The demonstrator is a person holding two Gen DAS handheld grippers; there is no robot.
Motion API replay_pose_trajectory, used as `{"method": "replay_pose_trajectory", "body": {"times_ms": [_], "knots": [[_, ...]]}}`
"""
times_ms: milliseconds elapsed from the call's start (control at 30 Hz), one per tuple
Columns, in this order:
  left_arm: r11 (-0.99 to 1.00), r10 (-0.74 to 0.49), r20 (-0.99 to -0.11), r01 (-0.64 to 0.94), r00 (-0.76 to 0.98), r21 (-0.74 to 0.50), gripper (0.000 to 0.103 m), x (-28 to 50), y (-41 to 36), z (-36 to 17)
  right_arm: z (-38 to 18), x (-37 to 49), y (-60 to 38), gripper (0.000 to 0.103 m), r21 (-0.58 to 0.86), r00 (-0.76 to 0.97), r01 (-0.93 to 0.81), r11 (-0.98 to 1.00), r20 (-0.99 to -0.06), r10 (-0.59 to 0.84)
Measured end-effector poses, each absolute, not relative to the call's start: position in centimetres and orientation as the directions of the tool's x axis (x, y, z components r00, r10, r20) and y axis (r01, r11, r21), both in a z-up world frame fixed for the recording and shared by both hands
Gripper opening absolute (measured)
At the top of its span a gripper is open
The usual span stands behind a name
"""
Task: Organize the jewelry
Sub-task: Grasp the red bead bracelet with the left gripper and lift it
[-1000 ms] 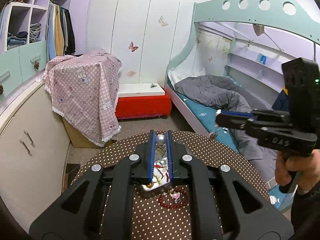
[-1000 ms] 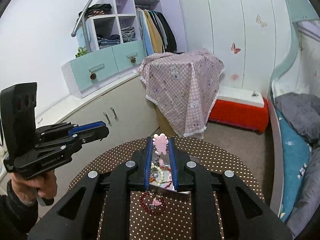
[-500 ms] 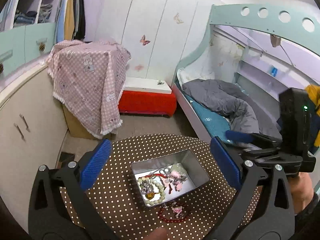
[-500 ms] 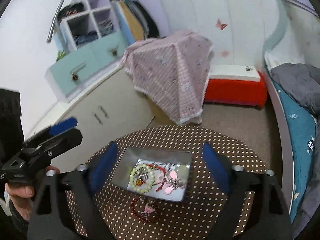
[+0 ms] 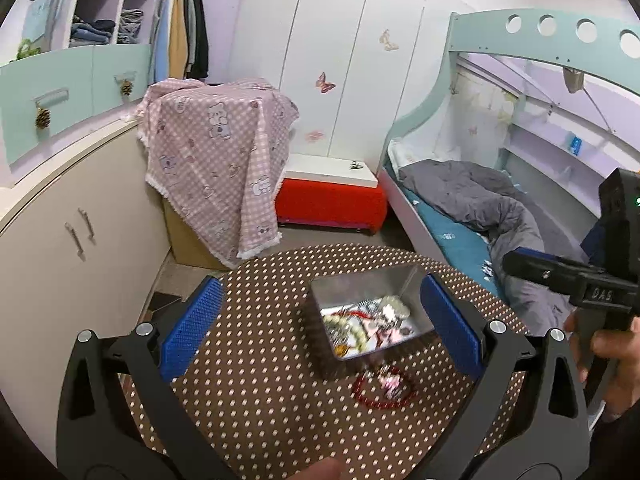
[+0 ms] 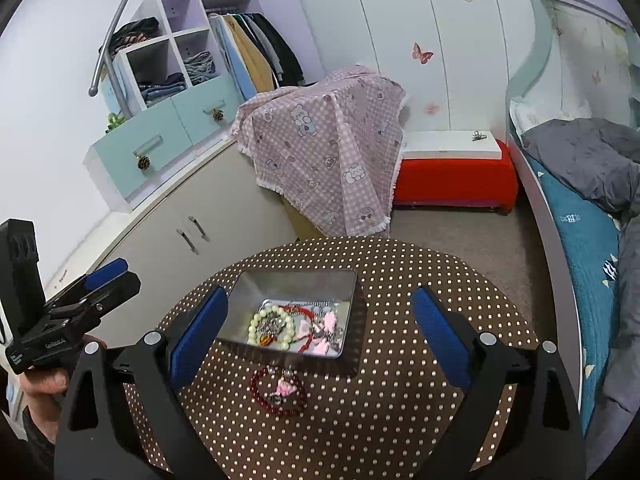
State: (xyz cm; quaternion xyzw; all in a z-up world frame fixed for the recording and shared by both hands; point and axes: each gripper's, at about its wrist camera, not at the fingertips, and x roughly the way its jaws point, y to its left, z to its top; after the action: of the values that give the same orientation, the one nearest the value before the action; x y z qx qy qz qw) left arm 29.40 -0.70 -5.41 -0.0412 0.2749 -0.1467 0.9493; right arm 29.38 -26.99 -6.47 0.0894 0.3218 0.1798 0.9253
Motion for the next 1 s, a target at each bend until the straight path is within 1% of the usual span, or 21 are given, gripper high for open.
{"method": "replay_pose_trajectory", "body": {"times_ms": [100,233,300,400,467,700,833,900,933,967,1000], "knots": [[0.958,-0.286,-0.514,0.240,0.809,-0.156,0.097,28.6,-0.3,-5.7,-6.3,28.6,-26.8,0.091,0.272,0.734,-0.279,0.921,-0.558,0.388],[0.966,-0.258,-0.529,0.228,0.808,-0.123,0.097,27.6,0.0,-6.6,-5.9,27.5,-26.6,0.093,0.265,0.740,-0.289,0.920,-0.548,0.390],[0.970,-0.241,-0.549,0.222,0.800,-0.102,0.097,27.2,-0.2,-7.6,-6.0,26.8,-26.5,0.093,0.271,0.739,-0.292,0.917,-0.544,0.396],[0.965,-0.257,-0.585,0.234,0.769,-0.116,0.097,27.0,-0.5,-9.0,-6.6,25.6,-26.7,0.094,0.277,0.738,-0.291,0.916,-0.544,0.399],[0.961,-0.268,-0.610,0.247,0.745,-0.121,0.097,27.1,-1.0,-10.0,-7.3,24.8,-26.8,0.094,0.276,0.734,-0.283,0.918,-0.554,0.393],[0.962,-0.240,-0.708,0.258,0.664,-0.085,0.097,28.6,-4.0,-14.3,-10.5,23.4,-27.6,0.094,0.295,0.695,-0.252,0.922,-0.608,0.384],[0.965,-0.212,-0.736,0.258,0.643,-0.052,0.096,29.6,-5.3,-15.9,-12.0,22.9,-28.2,0.094,0.311,0.677,-0.234,0.921,-0.628,0.384],[0.968,-0.183,-0.756,0.251,0.629,-0.025,0.091,30.4,-5.8,-16.8,-12.6,22.7,-28.4,0.094,0.318,0.667,-0.229,0.920,-0.637,0.387],[0.968,-0.178,-0.763,0.250,0.621,-0.022,0.085,30.7,-5.8,-17.1,-12.8,22.6,-28.5,0.094,0.319,0.664,-0.228,0.920,-0.640,0.387],[0.967,-0.176,-0.774,0.254,0.608,-0.021,0.073,31.0,-6.0,-17.5,-13.1,22.5,-28.6,0.094,0.322,0.660,-0.226,0.919,-0.643,0.388],[0.964,-0.182,-0.785,0.266,0.592,-0.023,0.066,31.2,-6.3,-18.0,-13.3,22.5,-28.6,0.094,0.326,0.656,-0.225,0.918,-0.646,0.390]]}}
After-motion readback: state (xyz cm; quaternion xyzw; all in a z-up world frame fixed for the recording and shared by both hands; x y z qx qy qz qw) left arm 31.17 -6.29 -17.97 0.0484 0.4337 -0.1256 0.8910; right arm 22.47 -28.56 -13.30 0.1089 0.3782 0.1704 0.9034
